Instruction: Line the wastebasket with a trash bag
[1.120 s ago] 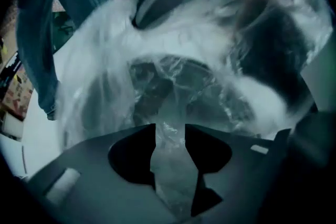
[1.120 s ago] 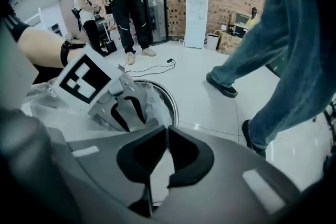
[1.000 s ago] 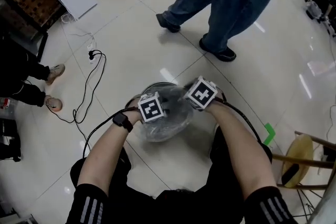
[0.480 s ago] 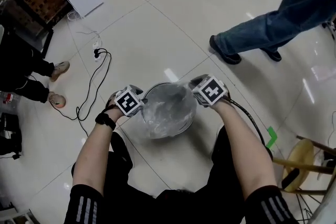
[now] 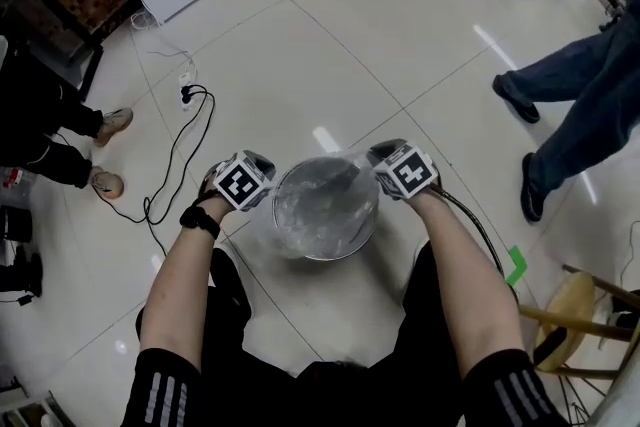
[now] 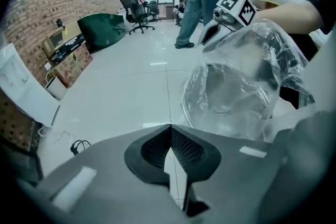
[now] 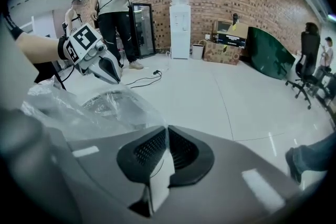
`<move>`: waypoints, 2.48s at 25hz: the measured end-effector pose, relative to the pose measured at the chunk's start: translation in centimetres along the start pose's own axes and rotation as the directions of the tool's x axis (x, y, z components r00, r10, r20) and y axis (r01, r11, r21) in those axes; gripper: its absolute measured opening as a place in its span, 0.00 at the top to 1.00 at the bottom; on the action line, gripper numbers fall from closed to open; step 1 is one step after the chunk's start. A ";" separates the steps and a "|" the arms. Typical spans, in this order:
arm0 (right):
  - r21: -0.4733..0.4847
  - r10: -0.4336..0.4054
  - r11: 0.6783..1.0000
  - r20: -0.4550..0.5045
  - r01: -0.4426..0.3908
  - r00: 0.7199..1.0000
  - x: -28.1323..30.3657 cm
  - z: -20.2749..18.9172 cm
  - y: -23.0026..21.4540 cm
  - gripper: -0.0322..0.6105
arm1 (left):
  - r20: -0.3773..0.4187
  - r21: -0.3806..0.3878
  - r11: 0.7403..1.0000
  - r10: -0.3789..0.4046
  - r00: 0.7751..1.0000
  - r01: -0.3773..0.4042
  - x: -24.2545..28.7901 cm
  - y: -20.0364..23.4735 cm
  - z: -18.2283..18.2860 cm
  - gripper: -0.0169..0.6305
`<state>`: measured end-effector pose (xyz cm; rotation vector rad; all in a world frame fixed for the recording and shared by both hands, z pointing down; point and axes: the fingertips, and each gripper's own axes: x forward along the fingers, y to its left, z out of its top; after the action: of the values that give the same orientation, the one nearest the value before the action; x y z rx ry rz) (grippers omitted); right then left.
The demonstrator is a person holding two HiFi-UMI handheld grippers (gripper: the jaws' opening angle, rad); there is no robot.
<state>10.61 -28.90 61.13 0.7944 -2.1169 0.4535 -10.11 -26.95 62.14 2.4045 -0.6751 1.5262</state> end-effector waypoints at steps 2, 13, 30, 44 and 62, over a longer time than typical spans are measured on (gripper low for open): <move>0.007 -0.002 1.000 0.002 0.002 1.000 0.9 -0.5 -0.4 0.94 | 0.023 -0.015 1.000 0.018 1.000 -0.017 0.6 0.7 0.4 0.96; -0.043 0.038 0.998 -0.090 -0.042 0.995 4.7 -4.7 -0.6 0.94 | -0.036 -0.043 0.999 0.028 0.999 -0.029 5.4 1.4 -1.5 0.97; 0.124 0.148 0.983 -0.074 -0.138 0.986 5.2 -8.5 0.3 0.76 | -0.050 -0.128 0.992 -0.029 0.998 0.022 6.3 0.4 -4.5 0.86; 0.548 0.299 0.744 0.239 -0.382 0.924 0.6 -11.2 1.6 0.74 | 0.007 -0.205 0.977 -0.058 0.998 0.058 3.3 -2.2 -7.1 0.82; 0.456 0.304 0.799 0.255 -0.392 0.918 -10.2 -6.0 4.5 0.62 | 0.020 -0.061 0.998 0.007 1.000 -0.006 -5.9 -6.9 -4.0 0.80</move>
<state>15.78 -18.30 56.49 0.7351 -2.3473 1.2152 -12.12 -17.71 59.05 2.3785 -0.7242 1.4636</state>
